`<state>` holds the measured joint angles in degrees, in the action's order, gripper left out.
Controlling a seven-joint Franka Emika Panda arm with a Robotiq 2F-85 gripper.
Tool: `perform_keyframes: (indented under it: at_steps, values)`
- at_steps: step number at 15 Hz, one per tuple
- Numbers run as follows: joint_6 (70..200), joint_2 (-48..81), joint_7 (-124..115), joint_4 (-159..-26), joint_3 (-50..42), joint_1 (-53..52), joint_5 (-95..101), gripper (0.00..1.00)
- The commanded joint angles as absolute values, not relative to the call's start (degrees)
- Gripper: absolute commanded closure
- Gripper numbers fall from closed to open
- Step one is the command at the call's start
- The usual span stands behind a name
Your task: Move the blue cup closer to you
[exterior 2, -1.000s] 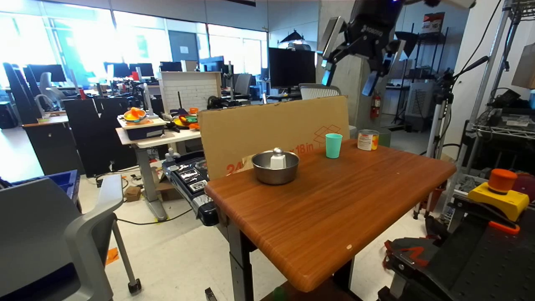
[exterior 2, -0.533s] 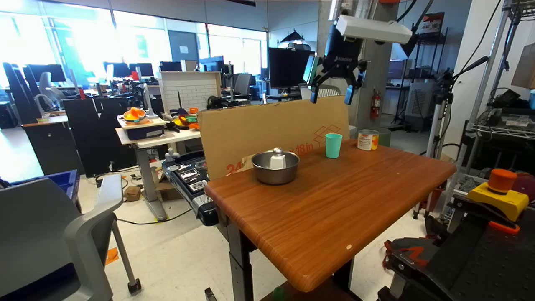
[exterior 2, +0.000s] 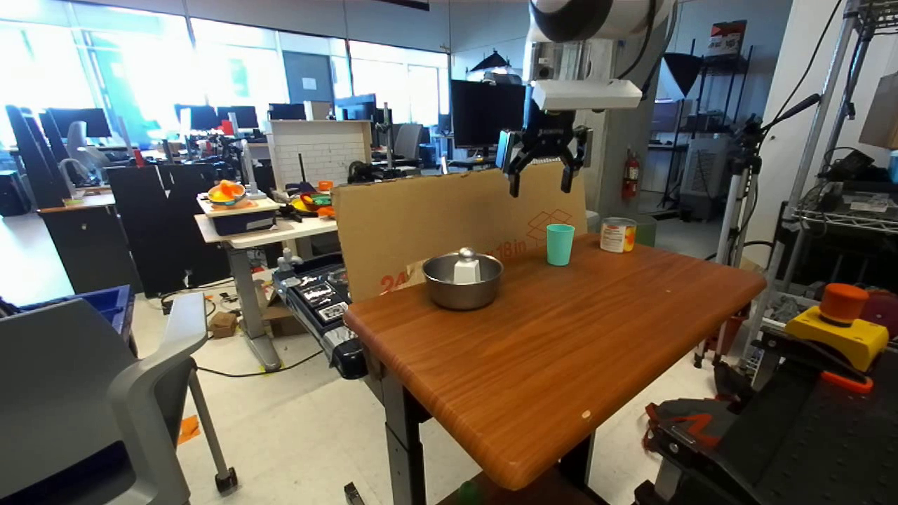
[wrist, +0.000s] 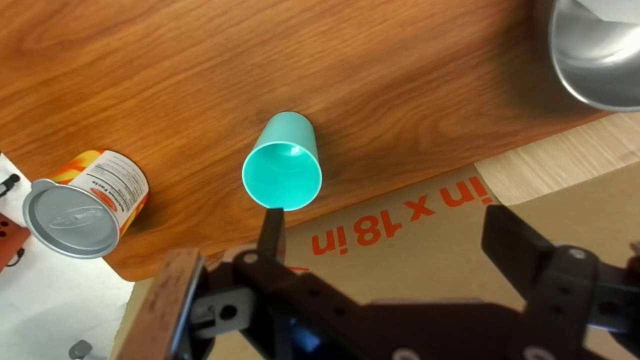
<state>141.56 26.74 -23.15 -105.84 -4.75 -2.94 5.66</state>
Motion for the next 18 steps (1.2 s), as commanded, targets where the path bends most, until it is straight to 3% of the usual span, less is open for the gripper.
perform_keyframes:
  at_steps: [1, 17, 18]
  values:
    - [136.3, 32.0, -22.9, -98.9, -6.1, -4.1, 6.4, 0.0]
    - [123.7, 45.3, -19.2, -84.1, -6.3, -3.4, 5.4, 0.0]
    - [123.4, 45.7, -19.3, -83.6, -6.2, -3.4, 5.2, 0.25]
